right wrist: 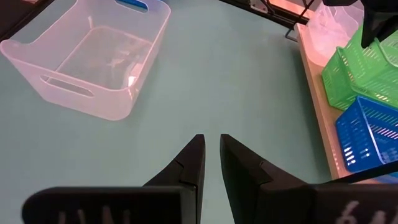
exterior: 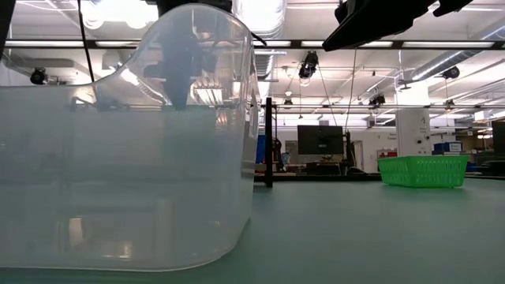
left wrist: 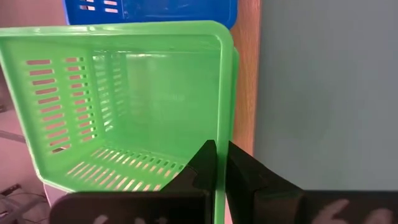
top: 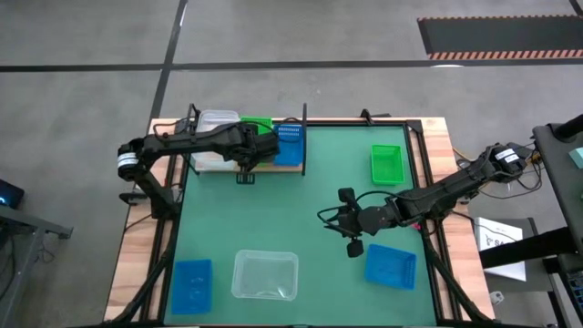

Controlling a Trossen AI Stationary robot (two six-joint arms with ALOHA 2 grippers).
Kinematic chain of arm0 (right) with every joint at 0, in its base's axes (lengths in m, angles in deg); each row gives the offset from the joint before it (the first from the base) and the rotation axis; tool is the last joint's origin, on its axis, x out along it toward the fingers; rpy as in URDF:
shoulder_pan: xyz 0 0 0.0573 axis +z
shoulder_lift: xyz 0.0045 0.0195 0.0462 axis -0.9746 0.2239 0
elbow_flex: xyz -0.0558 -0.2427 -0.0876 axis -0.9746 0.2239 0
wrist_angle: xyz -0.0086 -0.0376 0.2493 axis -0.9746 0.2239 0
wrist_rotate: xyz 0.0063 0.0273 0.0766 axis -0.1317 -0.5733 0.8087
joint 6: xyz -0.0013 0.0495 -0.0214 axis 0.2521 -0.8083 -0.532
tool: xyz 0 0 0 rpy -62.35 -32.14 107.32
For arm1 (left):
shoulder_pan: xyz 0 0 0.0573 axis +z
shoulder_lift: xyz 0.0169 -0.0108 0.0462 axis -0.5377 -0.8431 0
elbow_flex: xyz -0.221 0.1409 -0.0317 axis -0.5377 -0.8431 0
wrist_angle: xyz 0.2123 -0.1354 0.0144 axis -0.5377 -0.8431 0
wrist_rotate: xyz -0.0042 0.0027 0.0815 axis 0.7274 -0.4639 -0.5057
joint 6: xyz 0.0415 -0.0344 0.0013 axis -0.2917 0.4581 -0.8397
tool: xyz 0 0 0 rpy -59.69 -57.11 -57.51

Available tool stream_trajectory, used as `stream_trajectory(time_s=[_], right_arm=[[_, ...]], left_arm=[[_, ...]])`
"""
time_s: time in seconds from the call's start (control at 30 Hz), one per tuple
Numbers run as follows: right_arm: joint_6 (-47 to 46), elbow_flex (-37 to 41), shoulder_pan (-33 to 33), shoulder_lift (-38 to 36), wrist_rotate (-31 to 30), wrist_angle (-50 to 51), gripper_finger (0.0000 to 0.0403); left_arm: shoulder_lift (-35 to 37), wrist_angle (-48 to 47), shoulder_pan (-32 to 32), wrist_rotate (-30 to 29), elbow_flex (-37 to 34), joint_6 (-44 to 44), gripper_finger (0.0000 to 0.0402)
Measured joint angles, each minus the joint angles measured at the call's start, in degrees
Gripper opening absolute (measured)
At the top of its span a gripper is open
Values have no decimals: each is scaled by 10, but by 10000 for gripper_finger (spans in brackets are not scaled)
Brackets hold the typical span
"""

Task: Stack baskets on shelf by color
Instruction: Stack the left green bin on top of the other green bin on the shelf, then stack the transparent bin on top of the other transparent bins on the shelf

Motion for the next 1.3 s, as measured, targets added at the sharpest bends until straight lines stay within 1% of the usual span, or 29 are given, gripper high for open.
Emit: stream_trajectory(time_s=[0.27, 0.57, 0.7, 0.9, 1.17, 1.23, 1.3], right_arm=[[-1, 0, 0, 0, 0, 0, 43], [-2, 0, 0, 0, 0, 0, 43], [-2, 0, 0, 0, 0, 0, 43], [-2, 0, 0, 0, 0, 0, 43], [-2, 0, 0, 0, 0, 0, 43], [-2, 0, 0, 0, 0, 0, 43], [-1, 0, 0, 0, 0, 0, 43]], left_arm=[[0, 4, 1, 0, -15, 0, 3], [0, 10, 4, 0, -26, 0, 49], [0, 10, 4, 0, -20, 0, 61], [10, 11, 2, 0, -9, 0, 63], [51, 11, -10, 0, -10, 6, 63], [63, 18, -16, 10, -11, 36, 63], [81, 44, -30, 55, -22, 85, 63]])
